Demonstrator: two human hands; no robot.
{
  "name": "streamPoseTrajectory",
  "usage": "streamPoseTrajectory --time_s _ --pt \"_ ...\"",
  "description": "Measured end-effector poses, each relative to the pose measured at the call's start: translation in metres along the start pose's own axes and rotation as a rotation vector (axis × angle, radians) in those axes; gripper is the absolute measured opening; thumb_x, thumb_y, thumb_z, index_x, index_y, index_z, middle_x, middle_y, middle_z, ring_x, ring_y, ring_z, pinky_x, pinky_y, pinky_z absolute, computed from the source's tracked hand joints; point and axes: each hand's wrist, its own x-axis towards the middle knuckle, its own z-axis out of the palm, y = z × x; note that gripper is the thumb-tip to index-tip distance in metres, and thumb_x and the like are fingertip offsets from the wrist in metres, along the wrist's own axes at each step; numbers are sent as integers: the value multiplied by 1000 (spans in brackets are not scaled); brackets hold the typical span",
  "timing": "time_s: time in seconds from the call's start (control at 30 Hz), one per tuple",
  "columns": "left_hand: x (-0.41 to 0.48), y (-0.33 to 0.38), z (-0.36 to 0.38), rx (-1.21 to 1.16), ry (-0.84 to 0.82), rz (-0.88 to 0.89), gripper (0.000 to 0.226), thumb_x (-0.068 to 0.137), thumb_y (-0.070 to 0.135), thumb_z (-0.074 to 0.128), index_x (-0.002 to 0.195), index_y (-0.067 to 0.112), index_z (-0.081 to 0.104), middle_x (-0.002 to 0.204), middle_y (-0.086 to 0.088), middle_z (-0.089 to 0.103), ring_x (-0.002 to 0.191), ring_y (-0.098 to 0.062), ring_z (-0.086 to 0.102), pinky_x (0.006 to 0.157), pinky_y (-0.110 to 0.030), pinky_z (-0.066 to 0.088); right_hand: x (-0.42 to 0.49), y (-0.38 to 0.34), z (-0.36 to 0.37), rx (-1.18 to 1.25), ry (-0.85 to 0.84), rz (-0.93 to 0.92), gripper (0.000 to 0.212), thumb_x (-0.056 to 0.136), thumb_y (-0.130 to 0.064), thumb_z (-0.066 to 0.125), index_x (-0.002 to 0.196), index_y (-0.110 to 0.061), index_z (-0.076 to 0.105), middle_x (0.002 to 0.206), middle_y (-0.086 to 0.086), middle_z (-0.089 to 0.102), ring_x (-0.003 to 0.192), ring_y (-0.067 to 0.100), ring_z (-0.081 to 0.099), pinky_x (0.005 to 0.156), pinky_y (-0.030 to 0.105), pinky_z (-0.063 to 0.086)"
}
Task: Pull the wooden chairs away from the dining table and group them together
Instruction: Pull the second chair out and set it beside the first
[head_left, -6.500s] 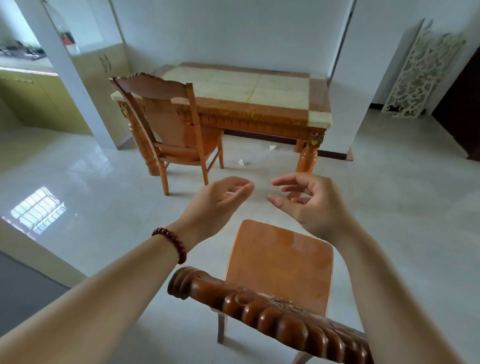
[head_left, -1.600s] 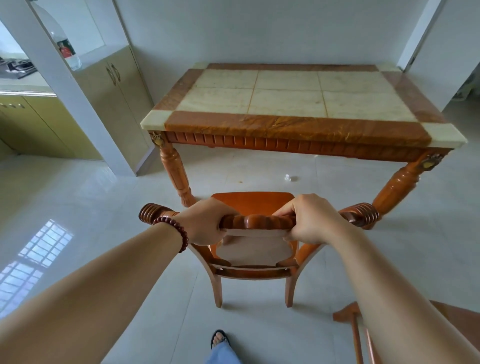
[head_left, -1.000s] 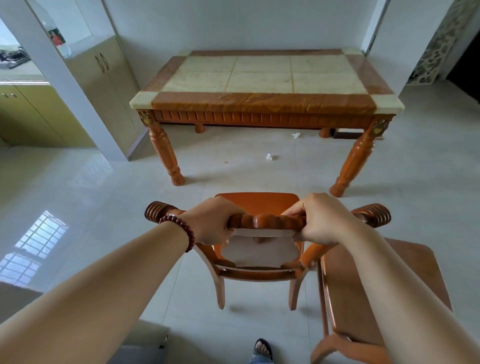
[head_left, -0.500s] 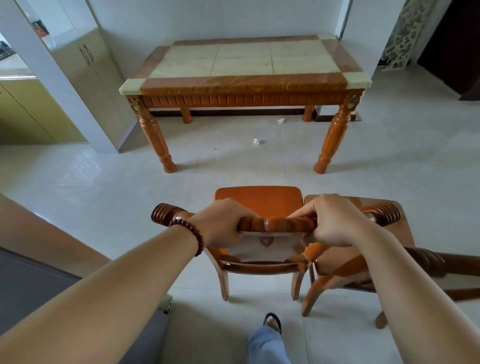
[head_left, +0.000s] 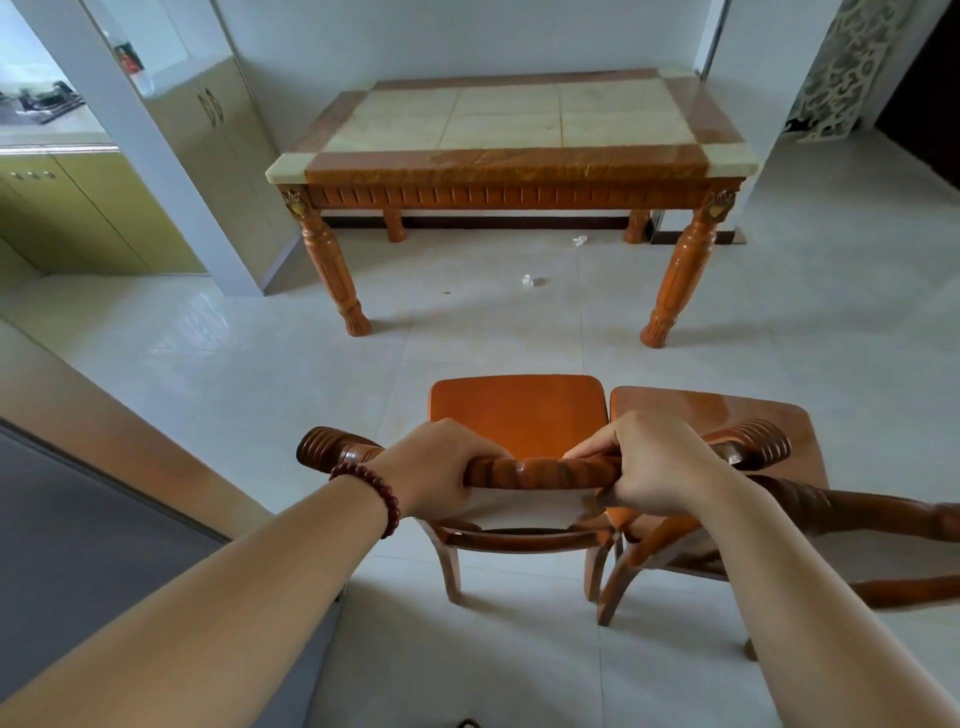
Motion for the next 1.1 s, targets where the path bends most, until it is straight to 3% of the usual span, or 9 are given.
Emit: streamPoseTrajectory --time_s 0.23,0.37,0.53,0.67,0.8,1.1 --pt "-9 -5 0 -4 1 -75 39 85 7 55 112 32 66 98 8 72 85 -9 61 70 -9 40 -1 -7 6 -8 8 -50 41 74 -11 73 106 -37 72 105 -13 73 92 8 62 76 18 50" --pt "-10 -7 -1 13 12 -75 39 85 6 54 111 32 67 94 8 72 79 -5 58 64 -7 38 1 -8 8 -25 12 -48 42 74 -11 73 106 -38 72 106 -14 72 91 8 61 71 15 46" --pt "-10 -10 0 21 13 -49 36 86 9 56 112 31 67 95 7 72 77 -5 57 67 -8 40 1 -9 10 -45 15 -22 44 73 -13 73 108 -40 70 107 -15 71 92 9 62 76 20 50" --pt "-11 -10 6 12 36 -28 36 84 10 56 110 33 67 90 10 73 76 -5 60 66 -8 41 3 -7 11 -115 -54 -25 50 72 -14 75 115 -39 65 112 -13 68 98 11 61 83 24 51" --pt "-10 -6 12 -4 66 -15 36 85 11 55 112 30 66 93 9 72 75 -5 57 64 -7 37 4 -16 15 -88 -174 -88 55 76 -26 74 125 -39 55 117 -14 62 109 13 58 92 26 48" --pt "-3 -10 3 63 -82 -1 51 83 2 54 121 35 58 95 9 68 69 -5 48 59 -9 30 7 -31 27 -79 -81 -224 46 79 -27 68 124 -37 60 95 -14 71 87 9 64 83 26 55"
